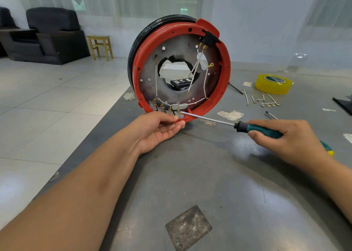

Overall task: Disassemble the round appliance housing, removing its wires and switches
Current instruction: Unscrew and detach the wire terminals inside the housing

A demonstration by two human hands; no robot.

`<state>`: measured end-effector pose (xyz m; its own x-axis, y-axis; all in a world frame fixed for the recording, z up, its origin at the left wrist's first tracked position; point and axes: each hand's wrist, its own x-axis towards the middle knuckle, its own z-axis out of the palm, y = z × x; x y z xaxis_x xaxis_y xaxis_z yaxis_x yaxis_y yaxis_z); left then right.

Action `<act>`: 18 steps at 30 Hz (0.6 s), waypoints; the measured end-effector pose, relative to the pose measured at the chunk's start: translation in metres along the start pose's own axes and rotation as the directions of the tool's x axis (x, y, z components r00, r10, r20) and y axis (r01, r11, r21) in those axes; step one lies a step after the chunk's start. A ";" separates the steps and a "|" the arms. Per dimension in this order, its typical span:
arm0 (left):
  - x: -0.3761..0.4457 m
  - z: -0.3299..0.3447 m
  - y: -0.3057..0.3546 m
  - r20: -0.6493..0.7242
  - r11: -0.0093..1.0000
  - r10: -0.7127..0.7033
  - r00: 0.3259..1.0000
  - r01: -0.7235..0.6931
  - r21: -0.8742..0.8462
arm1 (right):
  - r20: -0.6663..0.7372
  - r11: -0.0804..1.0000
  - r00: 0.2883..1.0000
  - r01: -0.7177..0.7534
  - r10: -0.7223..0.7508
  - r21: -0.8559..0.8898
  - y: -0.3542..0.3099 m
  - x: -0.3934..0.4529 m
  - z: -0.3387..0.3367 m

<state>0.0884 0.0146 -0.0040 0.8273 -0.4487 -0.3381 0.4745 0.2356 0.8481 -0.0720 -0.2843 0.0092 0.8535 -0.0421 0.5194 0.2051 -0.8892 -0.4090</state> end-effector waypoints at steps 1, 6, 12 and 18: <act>0.000 0.000 0.000 -0.002 1.000 0.002 1.000 -0.002 -0.007 | 0.011 1.000 1.000 -0.015 0.015 0.027 0.000 0.001 0.000; 0.000 0.001 -0.001 -0.029 0.999 0.021 0.999 -0.023 -0.036 | 0.024 0.998 1.000 -0.021 0.020 0.064 0.000 0.004 -0.003; -0.002 0.003 -0.001 -0.033 0.999 0.025 0.999 -0.027 -0.036 | -0.012 0.999 0.999 -0.032 0.032 0.021 0.000 0.003 -0.002; -0.002 0.005 -0.001 -0.045 0.998 0.032 0.998 -0.034 -0.044 | 0.010 0.994 0.997 -0.075 0.076 -0.082 -0.005 0.003 0.000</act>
<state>0.0848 0.0113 -0.0021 0.8548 -0.4017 -0.3286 0.4588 0.2890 0.8402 -0.0703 -0.2805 0.0133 0.8715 -0.1052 0.4791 0.1002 -0.9179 -0.3839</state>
